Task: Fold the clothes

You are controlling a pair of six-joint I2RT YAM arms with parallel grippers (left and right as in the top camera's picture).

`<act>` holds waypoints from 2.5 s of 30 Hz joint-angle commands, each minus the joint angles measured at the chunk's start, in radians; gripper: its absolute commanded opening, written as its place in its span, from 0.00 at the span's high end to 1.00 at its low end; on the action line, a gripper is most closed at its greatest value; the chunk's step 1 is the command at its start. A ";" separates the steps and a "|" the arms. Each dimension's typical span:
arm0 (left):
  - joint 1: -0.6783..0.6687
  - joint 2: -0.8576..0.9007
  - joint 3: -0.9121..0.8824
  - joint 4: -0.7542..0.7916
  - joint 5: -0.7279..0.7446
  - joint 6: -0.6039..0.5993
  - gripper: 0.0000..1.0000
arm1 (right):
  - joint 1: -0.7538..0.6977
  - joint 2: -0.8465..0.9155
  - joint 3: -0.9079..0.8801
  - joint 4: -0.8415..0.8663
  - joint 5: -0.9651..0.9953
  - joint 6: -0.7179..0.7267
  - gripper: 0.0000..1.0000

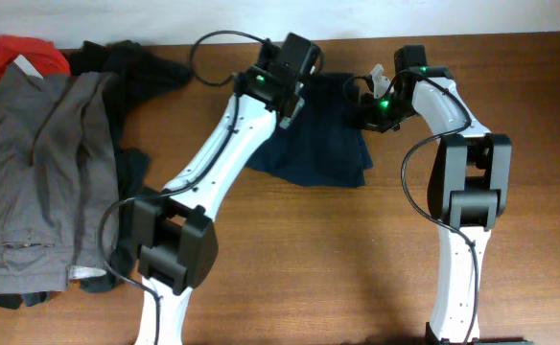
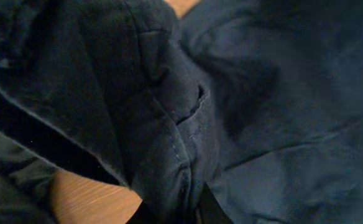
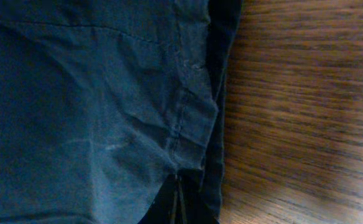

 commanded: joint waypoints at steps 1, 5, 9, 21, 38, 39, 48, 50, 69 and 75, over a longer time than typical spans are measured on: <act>-0.032 0.024 0.027 0.035 0.073 0.011 0.99 | -0.028 0.172 -0.130 -0.024 0.336 0.002 0.96; -0.073 0.049 0.027 0.102 0.148 -0.010 1.00 | -0.029 0.172 -0.140 -0.020 0.336 0.001 0.96; -0.106 0.068 0.027 0.159 0.246 -0.020 1.00 | -0.029 0.172 -0.140 -0.019 0.336 0.002 0.96; -0.101 0.075 0.053 0.121 0.014 -0.025 1.00 | -0.029 0.172 -0.140 -0.020 0.336 0.001 0.96; -0.008 0.073 0.261 -0.162 -0.191 0.095 1.00 | -0.092 0.172 -0.141 -0.013 0.404 0.001 0.96; -0.014 0.073 0.261 -0.161 -0.190 0.100 1.00 | -0.092 0.172 -0.141 -0.013 0.404 0.001 0.96; -0.084 0.074 0.261 -0.157 -0.219 0.208 1.00 | -0.080 0.193 -0.142 -0.002 0.392 0.004 0.96; -0.080 0.074 0.261 -0.158 -0.288 0.226 1.00 | -0.080 0.199 -0.145 -0.003 0.392 0.004 0.96; 0.084 0.074 0.261 -0.163 -0.468 0.356 1.00 | -0.080 0.204 -0.151 0.006 0.388 0.003 0.96; 0.124 0.073 0.261 -0.164 -0.472 0.364 1.00 | -0.080 0.204 -0.154 0.007 0.388 0.001 0.96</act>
